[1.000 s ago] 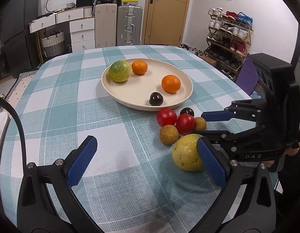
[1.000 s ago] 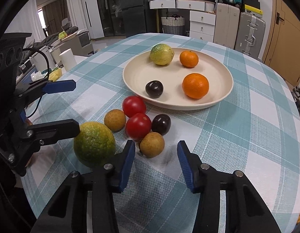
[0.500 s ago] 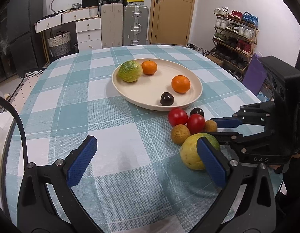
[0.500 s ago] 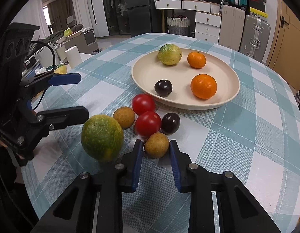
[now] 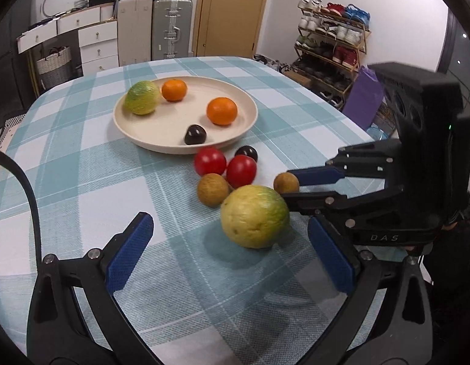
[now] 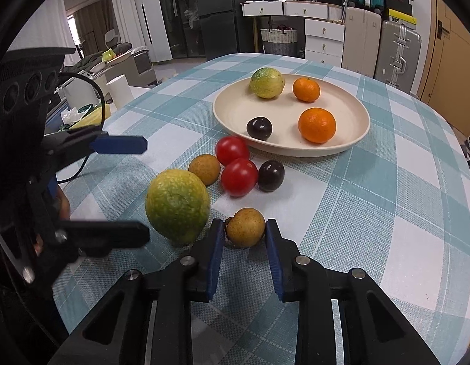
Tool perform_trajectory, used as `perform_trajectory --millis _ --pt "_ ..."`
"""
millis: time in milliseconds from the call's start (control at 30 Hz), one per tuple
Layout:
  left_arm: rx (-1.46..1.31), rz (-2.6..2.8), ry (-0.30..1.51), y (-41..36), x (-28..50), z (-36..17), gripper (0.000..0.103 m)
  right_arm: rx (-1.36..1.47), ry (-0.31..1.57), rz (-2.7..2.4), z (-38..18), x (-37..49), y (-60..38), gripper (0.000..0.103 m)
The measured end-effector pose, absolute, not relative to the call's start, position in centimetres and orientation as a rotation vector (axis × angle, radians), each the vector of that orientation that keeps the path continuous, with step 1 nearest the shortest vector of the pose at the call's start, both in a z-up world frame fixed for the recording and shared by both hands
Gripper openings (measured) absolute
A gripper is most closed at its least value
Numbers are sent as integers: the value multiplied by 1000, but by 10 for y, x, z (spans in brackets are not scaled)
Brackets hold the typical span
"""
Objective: Organize fruits
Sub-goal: 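Grasp the yellow guava with the left gripper while the right gripper grasps a brown kiwi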
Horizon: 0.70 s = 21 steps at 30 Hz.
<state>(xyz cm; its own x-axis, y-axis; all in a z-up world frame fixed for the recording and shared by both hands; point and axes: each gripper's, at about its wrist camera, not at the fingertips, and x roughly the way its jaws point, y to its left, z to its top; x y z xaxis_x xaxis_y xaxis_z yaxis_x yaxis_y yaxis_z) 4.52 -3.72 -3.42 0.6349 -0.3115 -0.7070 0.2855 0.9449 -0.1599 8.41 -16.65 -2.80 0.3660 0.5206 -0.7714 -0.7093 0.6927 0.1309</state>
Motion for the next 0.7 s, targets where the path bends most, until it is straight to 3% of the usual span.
perform_trajectory --millis 300,467,700 --pt "-51 -366 859 -46 53 -43 73 -232 888 826 -28 82 -167 28" --pt "-52 -395 863 -49 55 -44 51 -233 883 841 -27 79 -164 28" --pt "-63 -396 856 -50 54 -42 51 -230 876 838 -26 79 -166 28"
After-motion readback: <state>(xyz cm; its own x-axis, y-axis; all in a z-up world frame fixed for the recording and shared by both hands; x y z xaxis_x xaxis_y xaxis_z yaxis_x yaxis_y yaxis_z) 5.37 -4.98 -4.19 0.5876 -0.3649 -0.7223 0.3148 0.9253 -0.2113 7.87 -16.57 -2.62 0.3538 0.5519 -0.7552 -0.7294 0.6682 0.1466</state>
